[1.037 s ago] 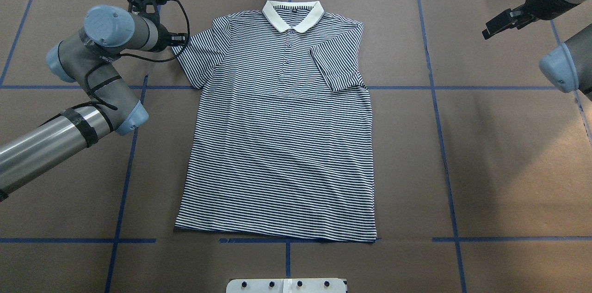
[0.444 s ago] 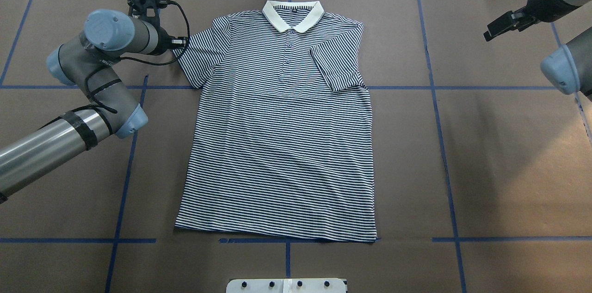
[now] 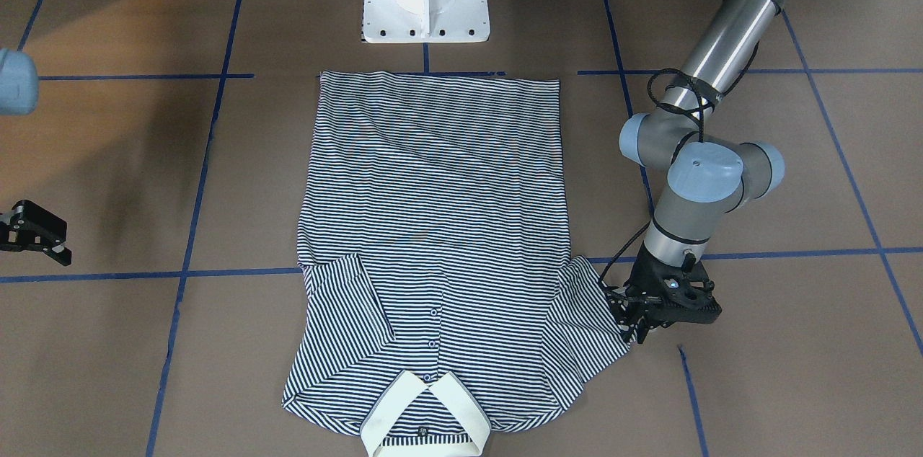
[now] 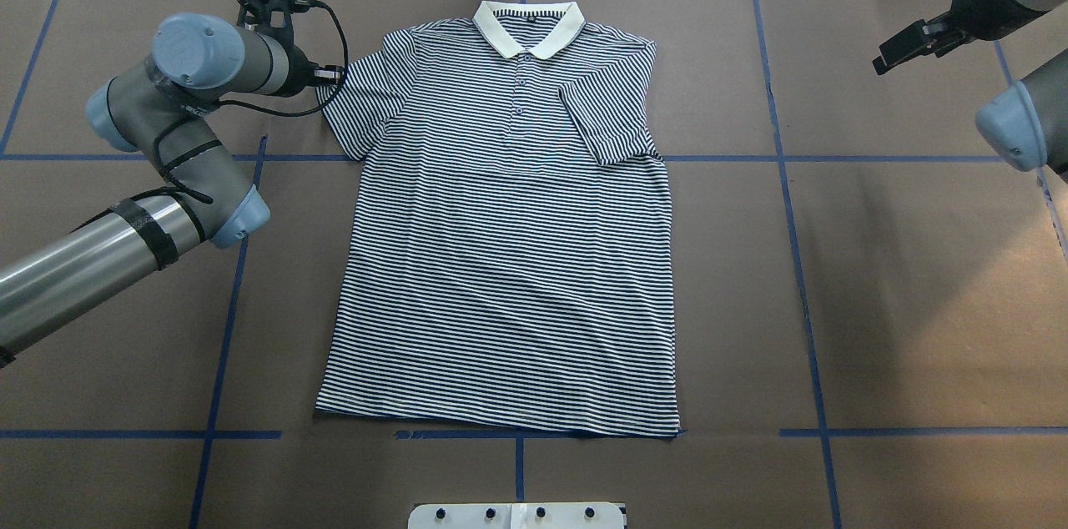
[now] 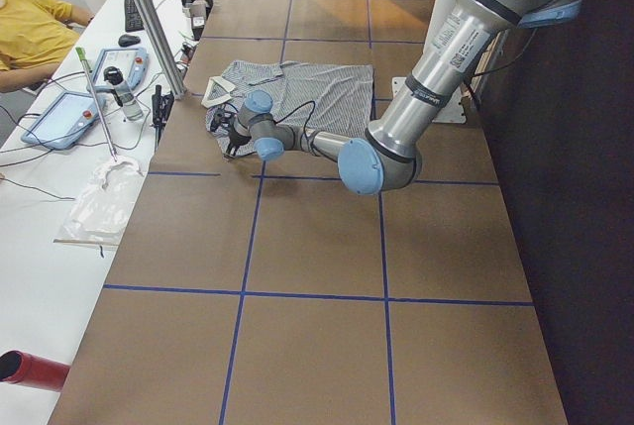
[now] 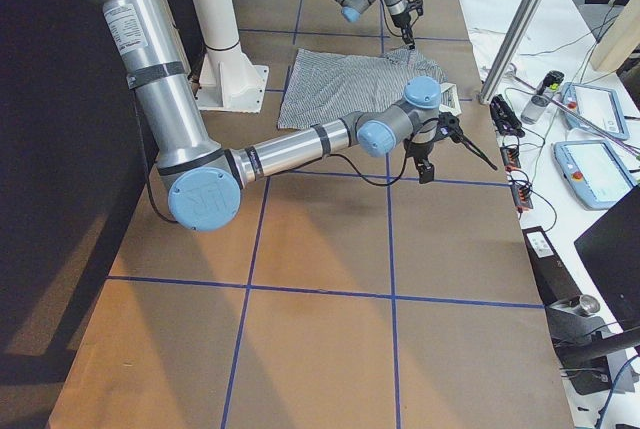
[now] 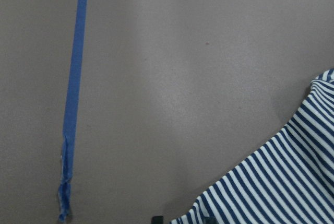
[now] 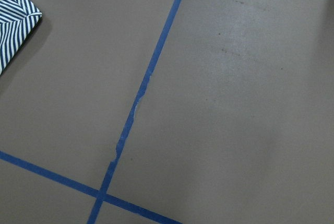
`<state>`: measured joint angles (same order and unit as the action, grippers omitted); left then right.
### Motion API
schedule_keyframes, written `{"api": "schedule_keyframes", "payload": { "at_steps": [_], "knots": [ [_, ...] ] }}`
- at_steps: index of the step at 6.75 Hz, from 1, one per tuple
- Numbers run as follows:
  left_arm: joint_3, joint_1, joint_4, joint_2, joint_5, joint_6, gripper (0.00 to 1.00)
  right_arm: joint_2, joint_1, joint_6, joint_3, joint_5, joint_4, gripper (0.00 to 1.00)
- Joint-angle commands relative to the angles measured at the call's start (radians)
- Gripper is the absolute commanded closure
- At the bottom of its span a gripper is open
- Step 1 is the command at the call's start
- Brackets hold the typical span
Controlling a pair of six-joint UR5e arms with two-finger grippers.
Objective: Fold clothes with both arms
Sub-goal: 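Fold the sleeve with the left gripper inward across the shirt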
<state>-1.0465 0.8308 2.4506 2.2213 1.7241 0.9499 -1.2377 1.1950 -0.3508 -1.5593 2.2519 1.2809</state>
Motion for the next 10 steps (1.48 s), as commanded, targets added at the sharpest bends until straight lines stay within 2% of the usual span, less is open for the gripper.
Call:
{"api": "schedule_keyframes", "payload": {
  "at_steps": [1,2,3,4,5,7,9,10],
  "knots": [
    [-0.020,-0.001,-0.012,0.004,0.003,0.006,1.00,0.000,0.000,0.001,-0.001,0.000,0.000,0.00],
    [-0.026,-0.001,-0.015,0.014,0.002,0.012,1.00,0.000,0.000,0.000,-0.001,0.000,0.000,0.00],
    [-0.033,-0.001,-0.104,0.065,0.002,0.018,1.00,0.000,0.000,0.000,-0.001,0.000,0.000,0.00],
    [-0.044,-0.012,-0.233,0.139,0.000,0.115,1.00,0.000,0.000,0.000,-0.002,0.000,0.000,0.00],
    [-0.035,-0.069,-0.336,0.220,-0.003,0.200,1.00,-0.005,0.000,0.000,-0.004,0.000,0.000,0.00],
    [0.032,-0.128,-0.383,0.314,-0.044,0.294,1.00,-0.006,0.000,0.000,-0.002,0.000,-0.005,0.00],
    [0.072,-0.150,-0.381,0.340,-0.067,0.314,1.00,-0.011,0.000,-0.002,-0.002,0.000,-0.005,0.00],
    [0.071,-0.150,-0.381,0.339,-0.067,0.302,0.54,-0.009,0.000,-0.002,-0.004,0.000,-0.006,0.00]
  ]
}}
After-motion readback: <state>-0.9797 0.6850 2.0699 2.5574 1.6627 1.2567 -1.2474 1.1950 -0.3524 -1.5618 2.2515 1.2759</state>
